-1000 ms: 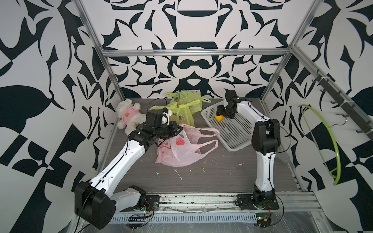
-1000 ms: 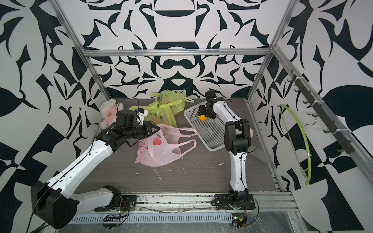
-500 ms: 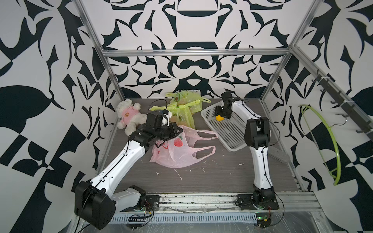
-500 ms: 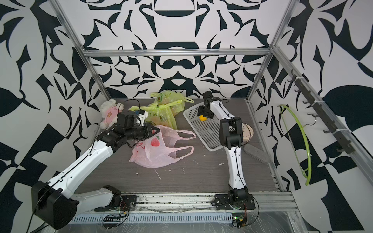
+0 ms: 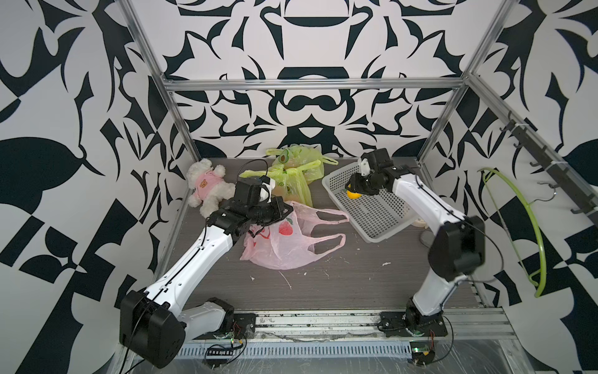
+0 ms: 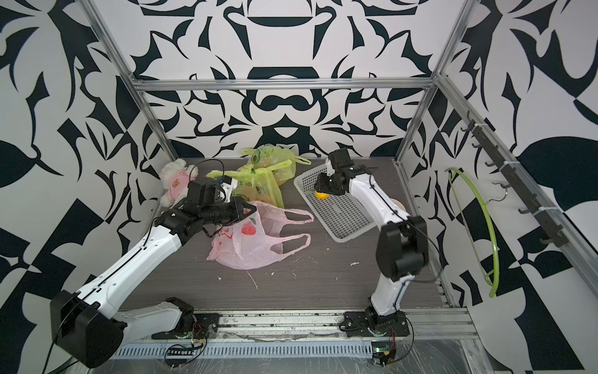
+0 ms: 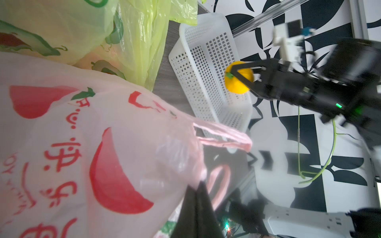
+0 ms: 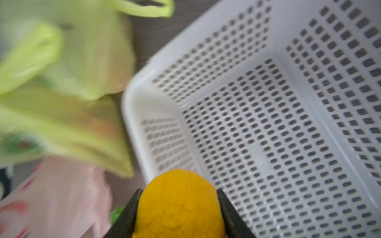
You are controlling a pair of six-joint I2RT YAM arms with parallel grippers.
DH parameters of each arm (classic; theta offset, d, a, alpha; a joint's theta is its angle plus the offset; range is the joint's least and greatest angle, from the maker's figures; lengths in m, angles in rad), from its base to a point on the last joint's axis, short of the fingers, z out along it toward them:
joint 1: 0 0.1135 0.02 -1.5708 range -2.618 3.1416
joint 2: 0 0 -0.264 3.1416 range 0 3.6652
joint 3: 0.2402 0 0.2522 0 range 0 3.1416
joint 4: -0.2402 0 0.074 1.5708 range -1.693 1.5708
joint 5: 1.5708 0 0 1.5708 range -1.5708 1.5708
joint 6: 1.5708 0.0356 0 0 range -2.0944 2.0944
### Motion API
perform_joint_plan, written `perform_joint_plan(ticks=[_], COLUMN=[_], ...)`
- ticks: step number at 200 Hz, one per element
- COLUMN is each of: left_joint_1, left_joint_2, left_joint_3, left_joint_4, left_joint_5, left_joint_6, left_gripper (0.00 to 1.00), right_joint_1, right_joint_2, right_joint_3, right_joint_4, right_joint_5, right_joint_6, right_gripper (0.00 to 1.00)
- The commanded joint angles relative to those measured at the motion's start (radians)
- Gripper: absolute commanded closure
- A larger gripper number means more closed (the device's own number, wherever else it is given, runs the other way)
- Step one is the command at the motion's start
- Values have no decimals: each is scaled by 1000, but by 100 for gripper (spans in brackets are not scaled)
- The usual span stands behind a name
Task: Place the peach into a plastic bag & tie a knot
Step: Pick up the peach from the basket, then place the peach in the plastic bag.
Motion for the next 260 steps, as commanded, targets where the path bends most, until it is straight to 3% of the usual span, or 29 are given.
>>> perform_joint_plan(ticks=[1, 23, 46, 86, 129, 146, 161, 188, 219, 260], left_joint_1=[5, 5, 4, 3, 4, 4, 4, 3, 5, 5], left_joint_2=[-16, -19, -27, -50, -69, -75, -80, -92, -87, -85], left_joint_3=[14, 17, 19, -4, -50, -63, -72, -83, -91, -107], left_joint_4=[2, -2, -2, 6, 30, 41, 49, 56, 62, 77], left_joint_5=[9, 11, 13, 30, 48, 47, 40, 11, 5, 9], left_joint_6=[4, 5, 3, -11, -25, -30, -34, -37, -36, -39], left_gripper=[100, 100, 100, 100, 100, 100, 100, 100, 100, 100], right_joint_1=[122, 252, 336, 366, 402, 425, 443, 444, 419, 399], right_joint_2=[-197, -272, -240, -115, 54, 110, 126, 74, -50, -264], right_joint_3=[-86, -104, -114, -115, 3, 49, 63, 32, -25, -161], right_joint_4=[31, -40, -86, -43, 17, 27, 34, 39, -8, -86], right_joint_5=[-96, -111, -124, -100, -150, -200, -227, -206, -133, 58], right_joint_6=[-44, -68, -46, 0, 51, 65, 72, 77, 83, 145], right_gripper=[66, 66, 69, 69, 67, 58, 41, 29, 27, 28])
